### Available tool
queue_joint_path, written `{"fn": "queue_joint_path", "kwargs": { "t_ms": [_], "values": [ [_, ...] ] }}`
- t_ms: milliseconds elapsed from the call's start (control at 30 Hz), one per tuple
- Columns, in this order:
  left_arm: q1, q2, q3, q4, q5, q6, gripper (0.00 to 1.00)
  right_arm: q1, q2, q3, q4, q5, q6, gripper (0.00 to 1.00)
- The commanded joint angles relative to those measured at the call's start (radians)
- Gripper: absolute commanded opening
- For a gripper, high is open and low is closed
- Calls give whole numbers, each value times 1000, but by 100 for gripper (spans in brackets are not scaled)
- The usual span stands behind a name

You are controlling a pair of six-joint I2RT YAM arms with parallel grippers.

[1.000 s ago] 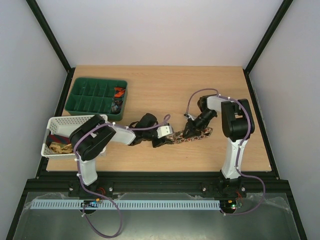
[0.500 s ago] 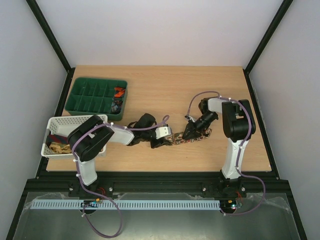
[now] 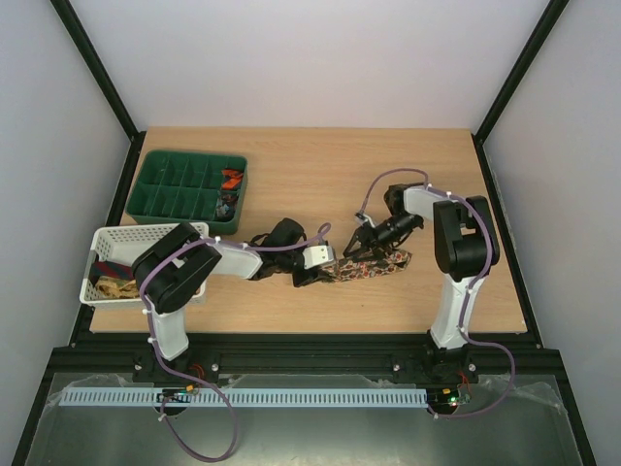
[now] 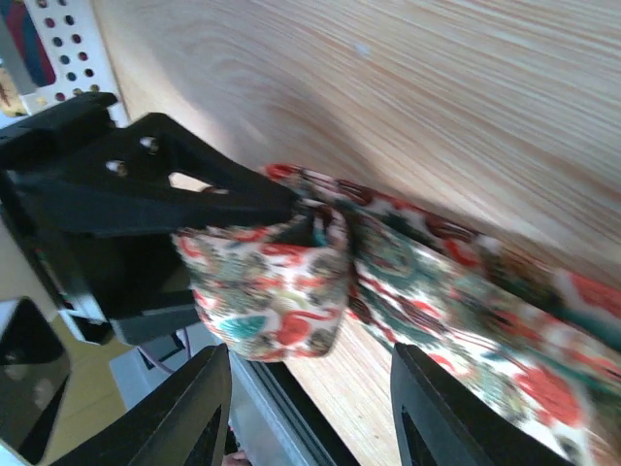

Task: Roll the ties
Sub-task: Roll the tie at the center of the board.

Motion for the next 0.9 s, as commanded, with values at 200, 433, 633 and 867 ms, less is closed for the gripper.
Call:
{"fn": "queue_joint_path", "kwargs": {
  "t_ms": [200, 433, 633, 867],
  "values": [
    [-8, 55, -7, -116, -67, -11, 29, 120, 17, 29, -16, -51, 41, 46],
    [-9, 58, -5, -111, -64, -14, 29, 146, 64, 46, 21, 5, 65, 43],
    [-9, 66, 7, -112, -58, -12, 30, 146, 107, 85, 25, 54, 68, 22],
    [-10, 70, 16, -116, -53, -9, 31, 146, 115, 70, 1, 76, 22, 1]
  ]
}}
